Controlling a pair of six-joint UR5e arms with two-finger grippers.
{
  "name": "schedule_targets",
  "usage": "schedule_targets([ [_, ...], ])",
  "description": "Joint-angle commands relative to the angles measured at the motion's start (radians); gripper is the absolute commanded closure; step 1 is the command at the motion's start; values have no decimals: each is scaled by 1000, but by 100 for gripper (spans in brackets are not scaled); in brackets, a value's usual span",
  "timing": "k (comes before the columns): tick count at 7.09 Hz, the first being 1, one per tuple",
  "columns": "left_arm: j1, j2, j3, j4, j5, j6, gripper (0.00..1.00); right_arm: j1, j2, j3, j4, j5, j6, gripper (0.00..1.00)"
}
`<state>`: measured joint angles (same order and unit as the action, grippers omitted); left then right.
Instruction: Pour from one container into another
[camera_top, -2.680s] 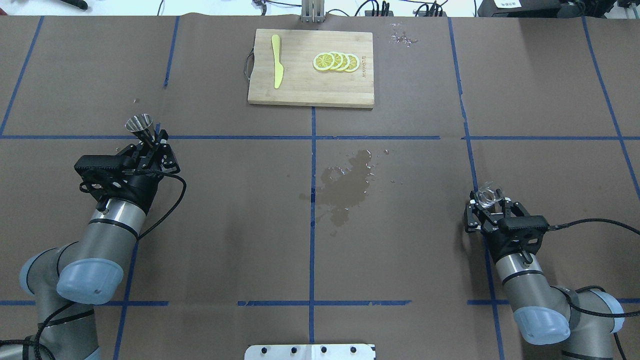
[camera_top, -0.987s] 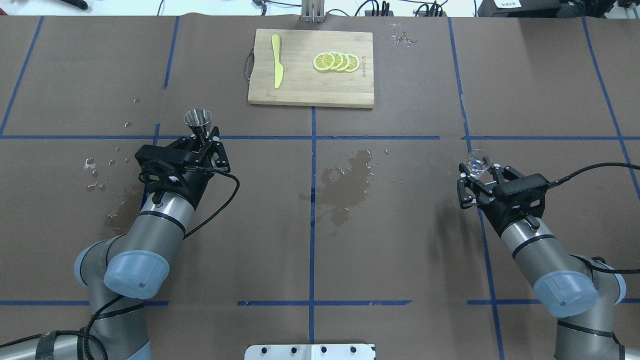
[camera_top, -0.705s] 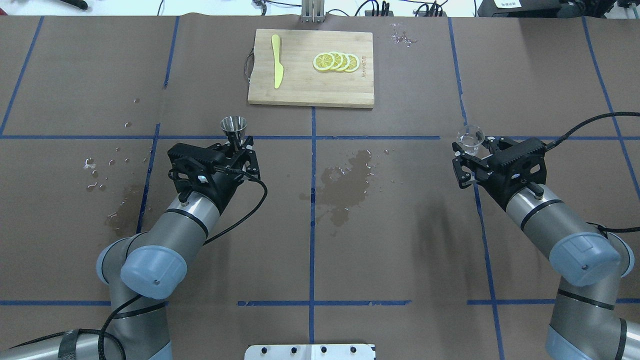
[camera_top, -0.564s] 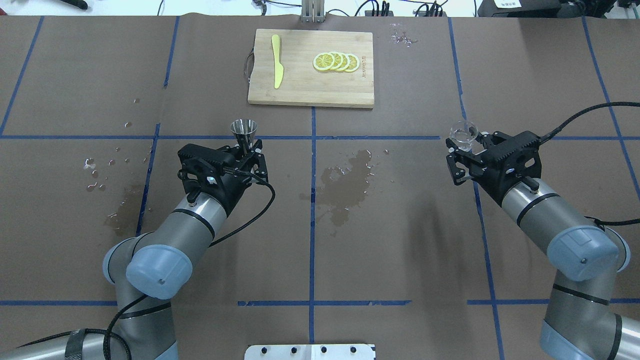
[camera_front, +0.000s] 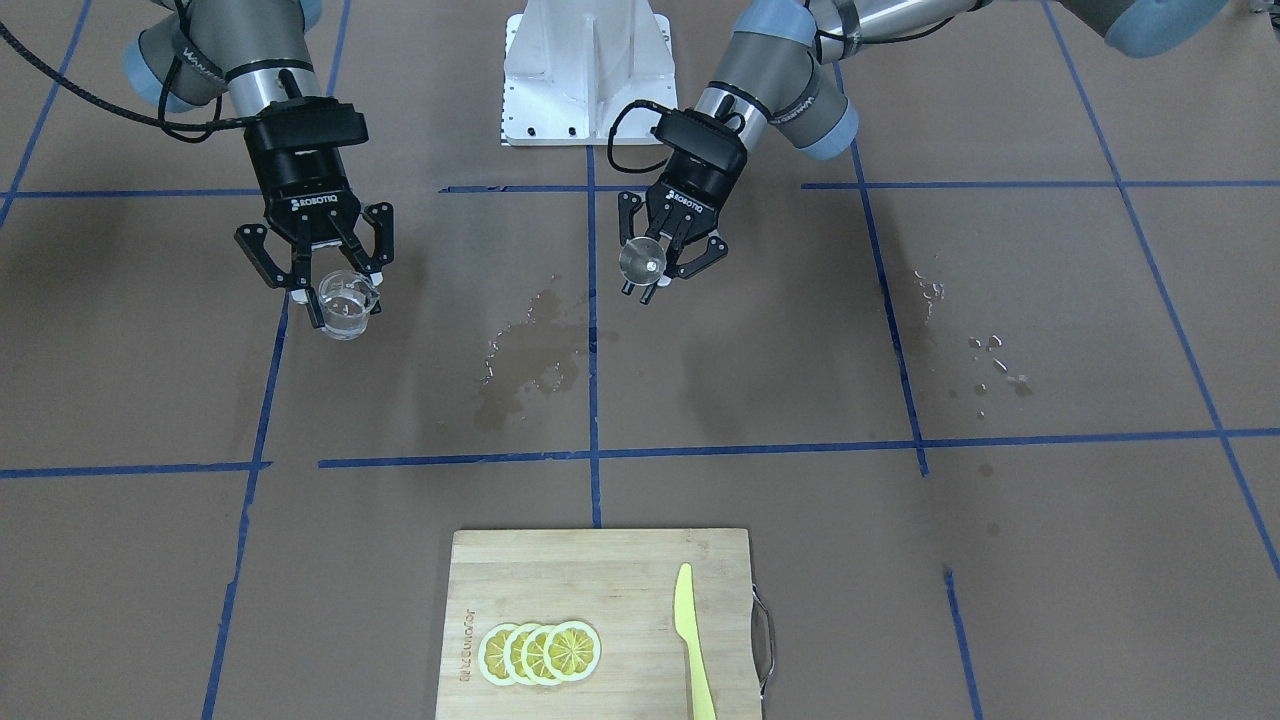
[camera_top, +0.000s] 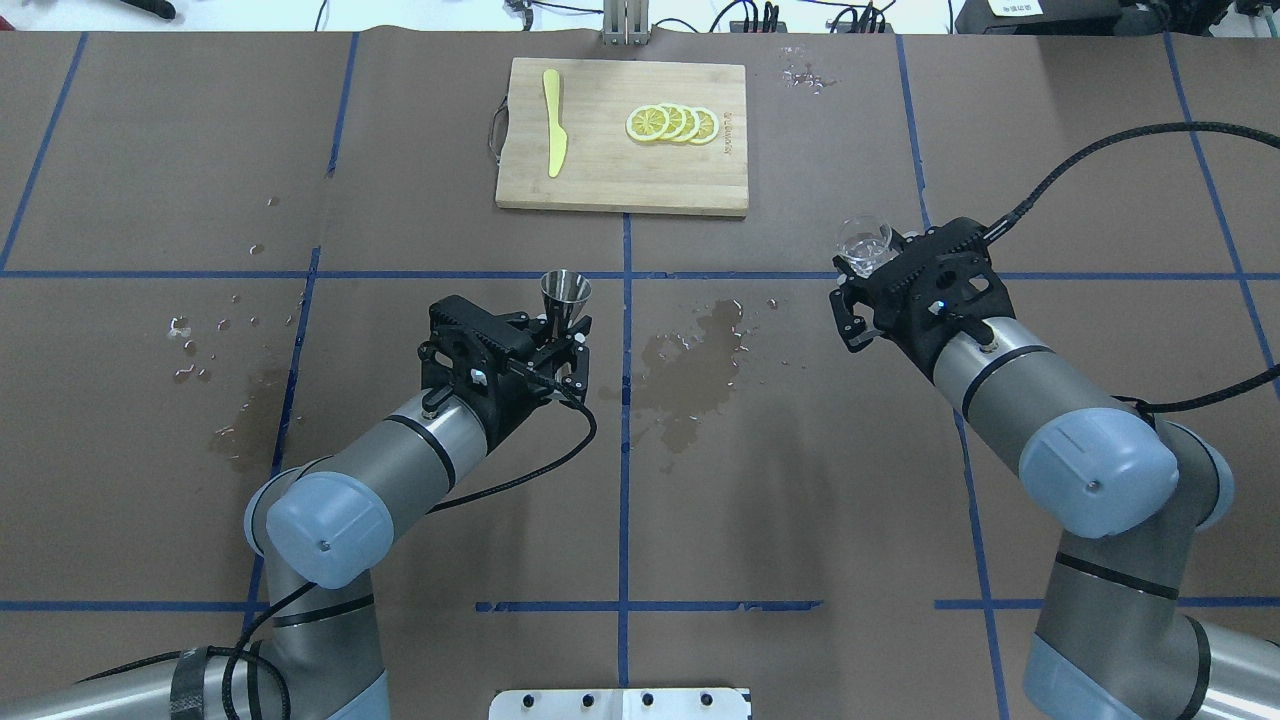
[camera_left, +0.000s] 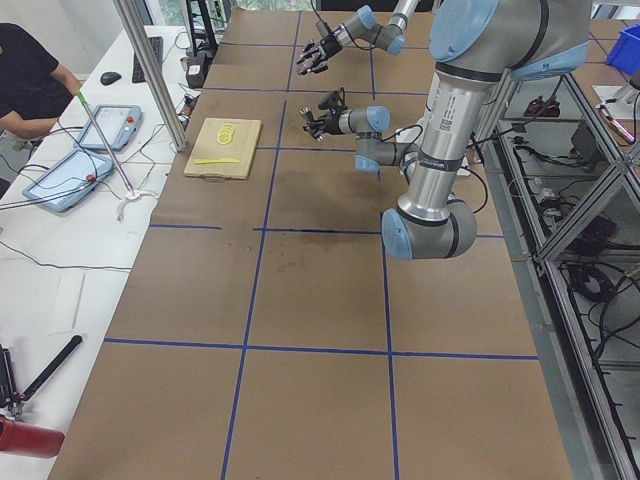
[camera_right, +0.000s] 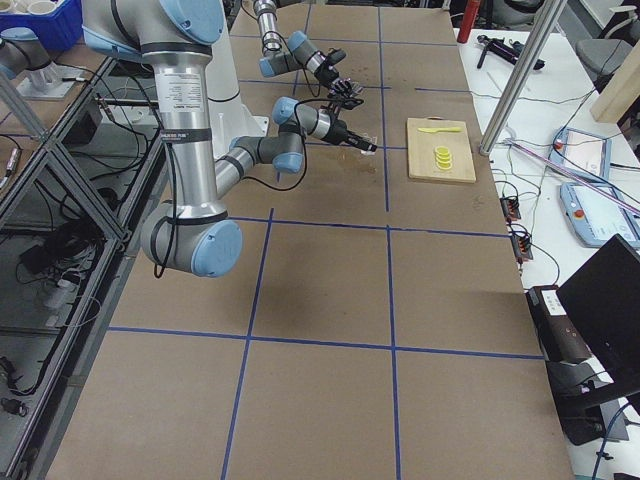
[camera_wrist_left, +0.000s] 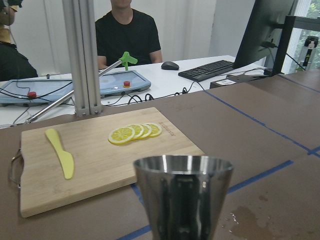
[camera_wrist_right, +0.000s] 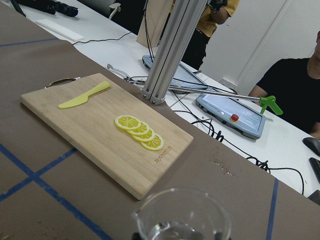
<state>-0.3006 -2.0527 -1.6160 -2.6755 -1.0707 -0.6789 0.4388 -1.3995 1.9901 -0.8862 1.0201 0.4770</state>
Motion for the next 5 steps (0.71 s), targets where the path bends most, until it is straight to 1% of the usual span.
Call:
schedule_targets([
  [1,-2,-41,108,-137,-57,7,100,-6,97,15,-156,0,-8,100],
  [2,-2,-66,164,-194,-52,7,100,-12,97,19,-161,0,-9,100],
  [3,0,-73,180,-208,-49,12,100,-25,97,19,-162,0,-20,100],
  [4,0,-96,201,-228,-57,24,100,-37,99,21,-162,1,-97,100],
  [5,-2,-142,247,-231,-57,57,100,-43,120,21,-172,1,-116,100],
])
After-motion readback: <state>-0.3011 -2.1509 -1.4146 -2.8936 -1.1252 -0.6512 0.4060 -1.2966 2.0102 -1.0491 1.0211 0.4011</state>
